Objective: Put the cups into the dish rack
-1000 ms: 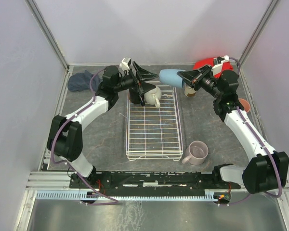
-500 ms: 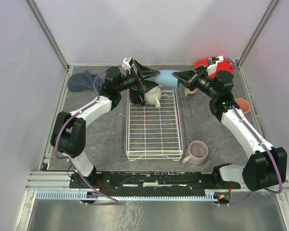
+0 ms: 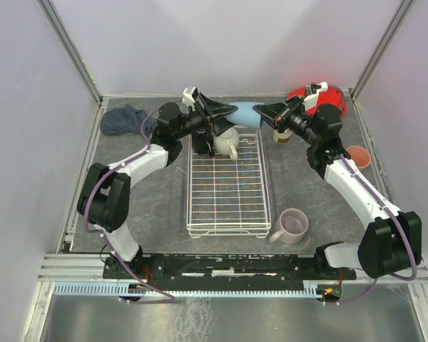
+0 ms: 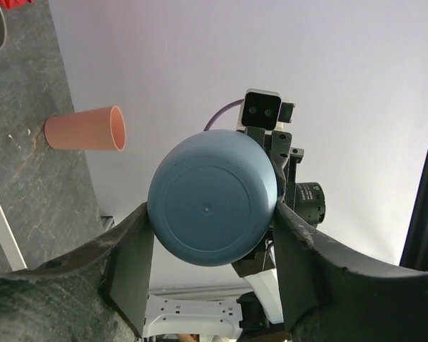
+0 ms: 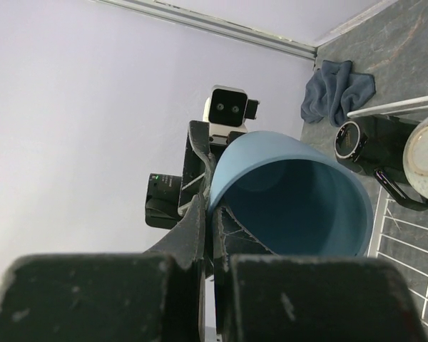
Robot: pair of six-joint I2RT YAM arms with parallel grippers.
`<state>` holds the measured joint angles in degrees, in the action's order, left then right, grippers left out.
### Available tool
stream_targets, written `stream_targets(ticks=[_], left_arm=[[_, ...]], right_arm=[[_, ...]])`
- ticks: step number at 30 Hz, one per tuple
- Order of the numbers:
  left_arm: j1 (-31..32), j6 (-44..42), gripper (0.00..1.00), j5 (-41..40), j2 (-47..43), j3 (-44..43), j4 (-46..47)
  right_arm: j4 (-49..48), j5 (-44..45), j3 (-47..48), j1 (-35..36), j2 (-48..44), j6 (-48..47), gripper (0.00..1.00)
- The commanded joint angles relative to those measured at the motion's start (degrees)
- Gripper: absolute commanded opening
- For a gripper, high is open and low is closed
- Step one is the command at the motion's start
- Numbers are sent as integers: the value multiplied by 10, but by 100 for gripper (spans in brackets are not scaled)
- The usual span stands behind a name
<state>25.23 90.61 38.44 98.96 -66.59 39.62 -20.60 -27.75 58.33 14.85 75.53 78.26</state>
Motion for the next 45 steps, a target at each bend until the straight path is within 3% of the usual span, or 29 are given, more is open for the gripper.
stream_targets(ticks=[1,3,5,8,13,19,28,35,45], left_arm=[[15,15,23,2,1,2,48],[14,-3,9,1,-3,-3,34],[15,-53,3,3,-13,-19,-28],[16,-156,3,-2,-36,-46,-148],[28,-302,3,-52,-72,-58,-304],[58,-439,3,-148,-89,-97,-421],[117,-604,3,-241,-11,-248,-564],[153,-676,3,-335,49,-361,-682],[154,-678,3,-414,-47,-282,-759]], right_arm=[[-42,-4,6,5,7,-2,1],[-27,-10,11,5,5,-15,4],[6,-11,15,5,-5,-38,19],[50,-11,17,4,-24,-76,45],[204,16,41,2,-67,-215,65],[377,106,66,-4,-118,-350,67],[488,191,98,-5,-157,-442,67],[527,217,110,-6,-166,-472,67],[549,239,111,-10,-173,-497,68]])
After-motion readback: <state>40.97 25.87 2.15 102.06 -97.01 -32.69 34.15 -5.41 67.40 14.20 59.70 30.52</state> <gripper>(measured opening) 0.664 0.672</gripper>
